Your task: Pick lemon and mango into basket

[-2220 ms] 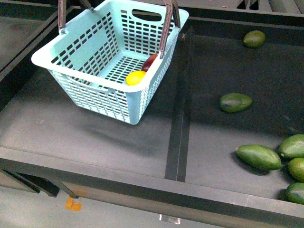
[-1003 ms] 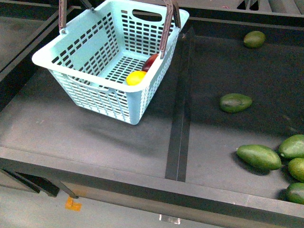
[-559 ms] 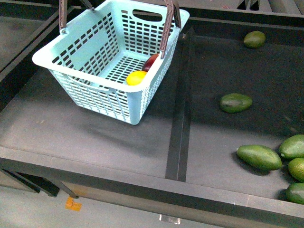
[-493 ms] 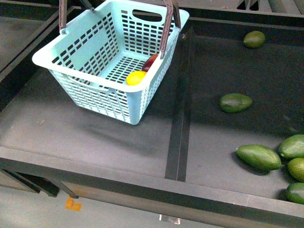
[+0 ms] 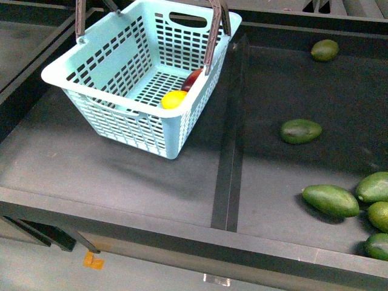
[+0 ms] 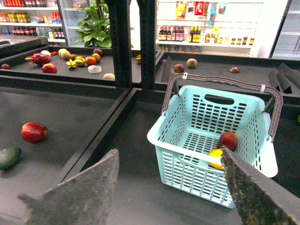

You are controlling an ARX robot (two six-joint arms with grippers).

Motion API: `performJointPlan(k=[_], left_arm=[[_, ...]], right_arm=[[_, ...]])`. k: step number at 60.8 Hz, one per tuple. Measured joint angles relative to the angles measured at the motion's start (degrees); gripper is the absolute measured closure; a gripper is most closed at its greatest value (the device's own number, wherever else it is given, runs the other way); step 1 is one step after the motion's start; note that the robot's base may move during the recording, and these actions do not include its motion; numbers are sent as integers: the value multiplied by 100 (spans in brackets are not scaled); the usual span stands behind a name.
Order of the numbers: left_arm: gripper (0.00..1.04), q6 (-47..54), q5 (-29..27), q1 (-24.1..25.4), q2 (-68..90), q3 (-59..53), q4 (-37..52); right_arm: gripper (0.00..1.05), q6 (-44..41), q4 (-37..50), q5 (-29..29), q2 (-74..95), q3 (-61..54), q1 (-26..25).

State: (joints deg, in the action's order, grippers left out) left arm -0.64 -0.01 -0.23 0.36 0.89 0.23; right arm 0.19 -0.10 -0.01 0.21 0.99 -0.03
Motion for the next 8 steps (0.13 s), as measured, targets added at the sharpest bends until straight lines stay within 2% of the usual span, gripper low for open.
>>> performJointPlan(k=[6, 8], left_arm=[[8, 2, 0, 0, 0, 0, 0], [6, 9, 0, 0, 0, 0, 0]], right_arm=[[9, 0, 0, -2, 0, 0, 0], [9, 0, 0, -2, 0, 0, 0]])
